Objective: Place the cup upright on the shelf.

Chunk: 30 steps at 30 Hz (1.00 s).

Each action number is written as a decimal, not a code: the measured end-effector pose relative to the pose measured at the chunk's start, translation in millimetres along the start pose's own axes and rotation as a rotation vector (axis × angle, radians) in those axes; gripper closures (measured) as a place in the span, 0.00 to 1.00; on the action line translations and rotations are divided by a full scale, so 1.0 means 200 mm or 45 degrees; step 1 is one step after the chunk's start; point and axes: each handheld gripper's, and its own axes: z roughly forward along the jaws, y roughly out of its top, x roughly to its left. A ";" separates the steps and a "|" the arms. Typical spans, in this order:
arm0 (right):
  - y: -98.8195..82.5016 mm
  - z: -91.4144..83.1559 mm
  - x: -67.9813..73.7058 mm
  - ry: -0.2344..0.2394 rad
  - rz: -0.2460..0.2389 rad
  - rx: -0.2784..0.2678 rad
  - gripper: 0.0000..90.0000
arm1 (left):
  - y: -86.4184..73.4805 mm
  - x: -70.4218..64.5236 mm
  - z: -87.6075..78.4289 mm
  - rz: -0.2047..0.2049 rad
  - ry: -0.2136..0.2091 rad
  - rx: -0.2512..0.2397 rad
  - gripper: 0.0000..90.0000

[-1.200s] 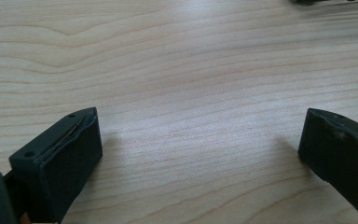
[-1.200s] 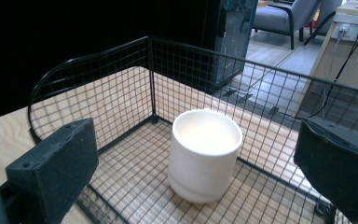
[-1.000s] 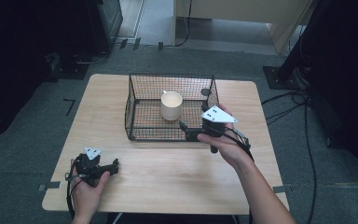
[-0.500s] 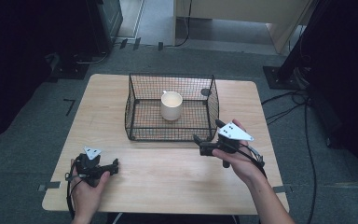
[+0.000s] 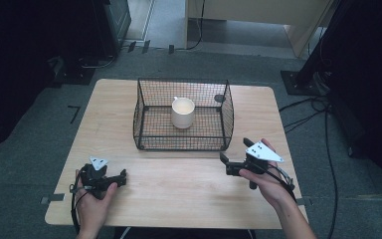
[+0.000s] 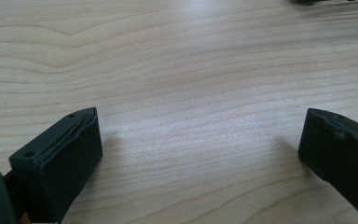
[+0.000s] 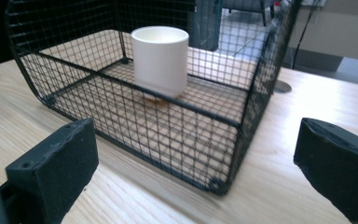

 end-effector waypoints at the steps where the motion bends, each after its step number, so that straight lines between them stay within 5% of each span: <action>1: -0.01 -0.01 -0.01 -0.006 0.006 0.004 0.00 | 0.00 0.00 0.00 0.000 0.000 0.000 0.00; 30: -0.37 -0.21 -0.22 -0.166 0.141 0.175 0.00 | 0.00 0.00 0.00 0.002 0.000 0.001 0.00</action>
